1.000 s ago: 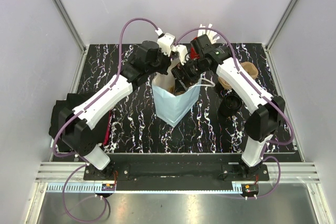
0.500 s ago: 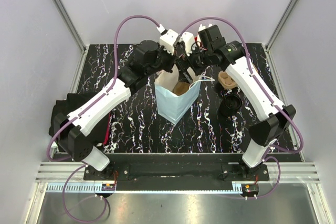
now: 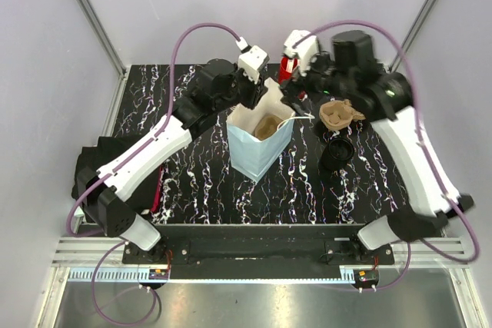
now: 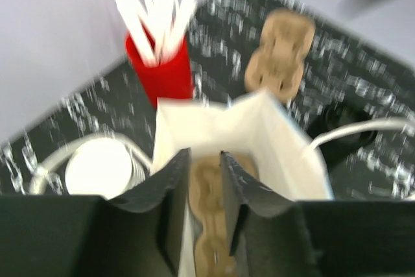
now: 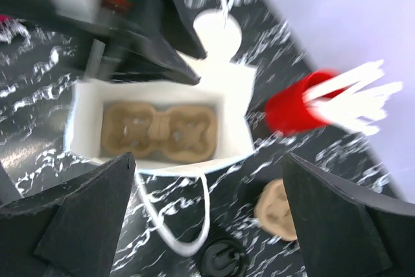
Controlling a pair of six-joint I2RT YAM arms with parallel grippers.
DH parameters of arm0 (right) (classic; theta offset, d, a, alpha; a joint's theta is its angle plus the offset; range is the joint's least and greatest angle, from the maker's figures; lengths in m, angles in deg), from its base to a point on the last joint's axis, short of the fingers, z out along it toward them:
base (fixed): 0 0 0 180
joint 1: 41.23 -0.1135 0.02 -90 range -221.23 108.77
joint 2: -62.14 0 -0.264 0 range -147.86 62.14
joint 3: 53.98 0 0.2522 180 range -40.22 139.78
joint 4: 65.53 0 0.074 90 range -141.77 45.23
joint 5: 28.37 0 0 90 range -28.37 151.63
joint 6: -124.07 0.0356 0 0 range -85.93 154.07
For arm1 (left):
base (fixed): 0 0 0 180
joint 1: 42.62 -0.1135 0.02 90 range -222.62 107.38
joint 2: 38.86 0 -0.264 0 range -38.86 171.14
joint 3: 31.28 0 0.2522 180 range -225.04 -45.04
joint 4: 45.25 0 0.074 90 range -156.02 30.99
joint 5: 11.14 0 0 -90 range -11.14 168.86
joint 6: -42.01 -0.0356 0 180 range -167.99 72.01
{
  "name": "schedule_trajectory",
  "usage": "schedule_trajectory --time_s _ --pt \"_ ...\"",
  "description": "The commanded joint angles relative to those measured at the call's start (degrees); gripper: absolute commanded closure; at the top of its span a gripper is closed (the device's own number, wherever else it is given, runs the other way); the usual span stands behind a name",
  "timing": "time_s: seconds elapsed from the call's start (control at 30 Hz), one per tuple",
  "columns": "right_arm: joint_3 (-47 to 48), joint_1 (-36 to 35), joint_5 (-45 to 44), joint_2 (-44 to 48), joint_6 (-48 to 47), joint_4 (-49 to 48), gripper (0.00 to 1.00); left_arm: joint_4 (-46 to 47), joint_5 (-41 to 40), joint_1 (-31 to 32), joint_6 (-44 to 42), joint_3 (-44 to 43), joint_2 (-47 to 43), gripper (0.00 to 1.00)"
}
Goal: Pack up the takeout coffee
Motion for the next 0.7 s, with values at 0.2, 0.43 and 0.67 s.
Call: schedule_trajectory --time_s 0.2,0.43,0.67 --pt "-9.43 -0.55 1.93 12.73 -6.42 -3.68 0.0 -4.72 -1.59 -1.24 -0.91 0.09 -0.47 0.52" --pt "-15.06 -0.55 -0.09 14.93 -8.35 -4.91 0.0 -4.98 -0.63 -3.18 -0.82 0.09 -1.52 0.41" --pt "-19.28 -0.64 -2.29 15.73 -9.5 -6.23 0.0 -5.42 1.22 -5.37 -1.17 -0.08 -2.05 0.4"
